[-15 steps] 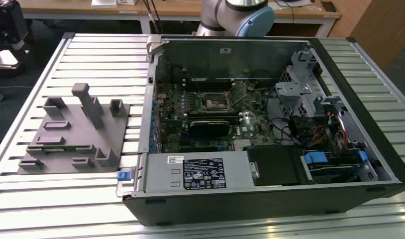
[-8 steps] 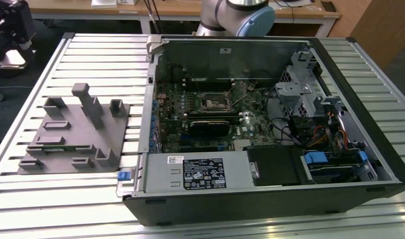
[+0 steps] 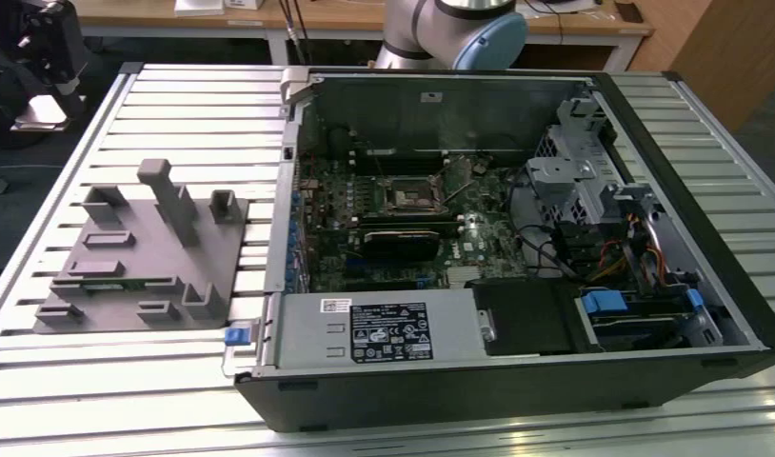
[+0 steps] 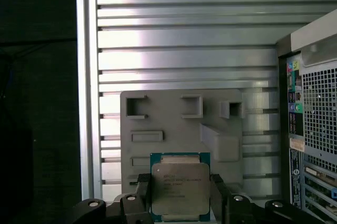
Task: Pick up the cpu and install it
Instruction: 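Pick up the cpu and move it towards the insertion slot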
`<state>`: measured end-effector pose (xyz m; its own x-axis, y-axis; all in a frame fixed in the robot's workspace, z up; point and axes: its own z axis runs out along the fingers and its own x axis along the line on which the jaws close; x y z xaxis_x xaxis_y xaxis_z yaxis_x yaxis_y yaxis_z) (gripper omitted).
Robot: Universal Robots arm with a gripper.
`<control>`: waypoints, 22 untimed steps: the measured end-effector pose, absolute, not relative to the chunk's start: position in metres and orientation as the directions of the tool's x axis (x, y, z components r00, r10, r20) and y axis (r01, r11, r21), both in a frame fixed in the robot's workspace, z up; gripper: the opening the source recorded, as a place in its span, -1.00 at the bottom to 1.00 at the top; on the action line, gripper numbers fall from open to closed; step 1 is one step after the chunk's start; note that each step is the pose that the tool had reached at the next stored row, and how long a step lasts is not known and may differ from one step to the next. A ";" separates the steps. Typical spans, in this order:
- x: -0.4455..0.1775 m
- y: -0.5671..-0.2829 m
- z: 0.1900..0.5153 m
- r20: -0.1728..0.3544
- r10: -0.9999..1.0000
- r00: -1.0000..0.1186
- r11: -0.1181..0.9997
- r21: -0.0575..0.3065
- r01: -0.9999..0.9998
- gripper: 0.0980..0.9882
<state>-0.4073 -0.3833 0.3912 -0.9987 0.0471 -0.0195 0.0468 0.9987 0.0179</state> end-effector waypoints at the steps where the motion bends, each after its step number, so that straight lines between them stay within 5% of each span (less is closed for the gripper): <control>1: -0.405 -0.383 0.391 -0.020 0.047 -0.999 0.999 0.018 0.047 -0.02; 22: -0.369 -0.381 0.391 -0.020 0.047 -0.999 0.999 0.018 0.047 -0.02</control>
<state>-0.3695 -0.3812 0.3912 -0.9987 0.0471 -0.0195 0.0468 0.9987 0.0176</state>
